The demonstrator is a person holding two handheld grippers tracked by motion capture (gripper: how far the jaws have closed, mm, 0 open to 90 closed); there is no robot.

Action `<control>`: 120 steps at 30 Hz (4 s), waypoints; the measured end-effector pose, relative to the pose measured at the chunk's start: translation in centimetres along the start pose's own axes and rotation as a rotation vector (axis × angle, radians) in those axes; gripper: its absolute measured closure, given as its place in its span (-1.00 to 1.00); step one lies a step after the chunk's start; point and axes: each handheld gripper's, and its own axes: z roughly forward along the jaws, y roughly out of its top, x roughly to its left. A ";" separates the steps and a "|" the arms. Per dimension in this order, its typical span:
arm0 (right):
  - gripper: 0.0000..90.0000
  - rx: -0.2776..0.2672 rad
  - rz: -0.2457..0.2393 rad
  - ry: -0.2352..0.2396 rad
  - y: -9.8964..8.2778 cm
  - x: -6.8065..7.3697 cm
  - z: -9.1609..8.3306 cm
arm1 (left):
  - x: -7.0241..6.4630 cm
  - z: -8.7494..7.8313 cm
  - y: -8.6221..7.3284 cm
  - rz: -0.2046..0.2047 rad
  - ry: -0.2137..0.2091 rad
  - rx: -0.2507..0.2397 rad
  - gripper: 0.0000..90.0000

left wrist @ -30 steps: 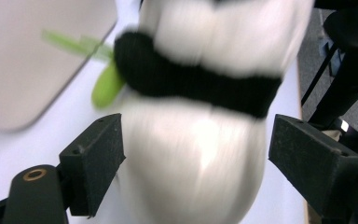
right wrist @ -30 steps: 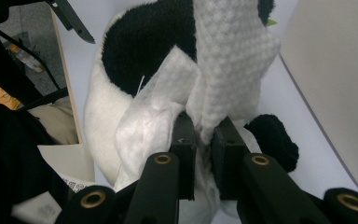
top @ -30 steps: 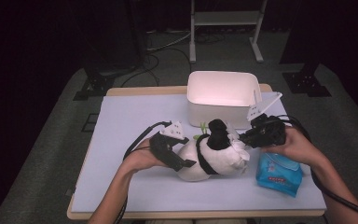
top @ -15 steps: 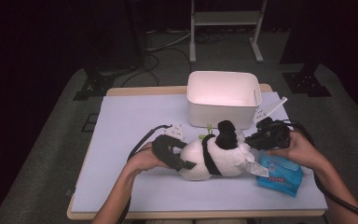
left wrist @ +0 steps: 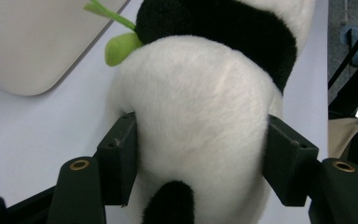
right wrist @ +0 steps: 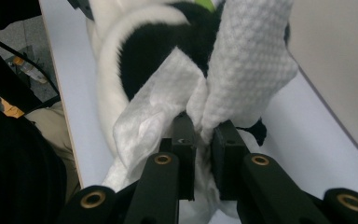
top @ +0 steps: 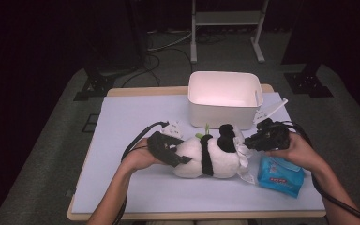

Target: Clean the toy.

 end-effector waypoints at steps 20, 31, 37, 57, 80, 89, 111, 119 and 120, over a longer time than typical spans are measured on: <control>0.79 0.085 -0.130 -0.017 4.9 2.8 1.9 | -0.9 0.1 0.3 0.037 0.014 -0.004 -0.20; 0.79 0.076 -0.101 0.004 3.7 2.4 1.5 | -0.7 0.0 -0.4 -0.006 -0.018 -0.049 -0.44; 0.79 0.080 -0.094 0.006 3.2 2.2 1.3 | -0.2 -0.1 -1.2 -0.039 -0.034 -0.040 -0.65; 0.79 0.133 -0.169 0.004 7.0 3.9 4.2 | -0.6 -0.5 -0.6 0.028 -0.035 -0.086 -0.14; 0.79 0.126 -0.226 0.023 10.3 4.9 5.5 | -0.6 -0.6 0.3 0.044 -0.024 -0.071 -0.13; 0.79 0.205 -0.199 0.000 8.4 4.2 5.7 | -0.2 -0.4 -1.3 0.016 -0.040 -0.086 -0.21; 0.79 0.147 -0.211 -0.003 9.6 5.0 5.1 | -0.3 -1.8 0.0 0.002 -0.009 -0.120 -0.09; 0.79 0.182 -0.205 -0.006 8.0 4.4 4.8 | -0.5 -1.7 -0.2 0.001 -0.026 -0.136 -0.10; 0.79 0.175 -0.196 -0.002 7.7 4.3 4.7 | -0.6 -1.6 -0.3 -0.001 -0.027 -0.138 -0.11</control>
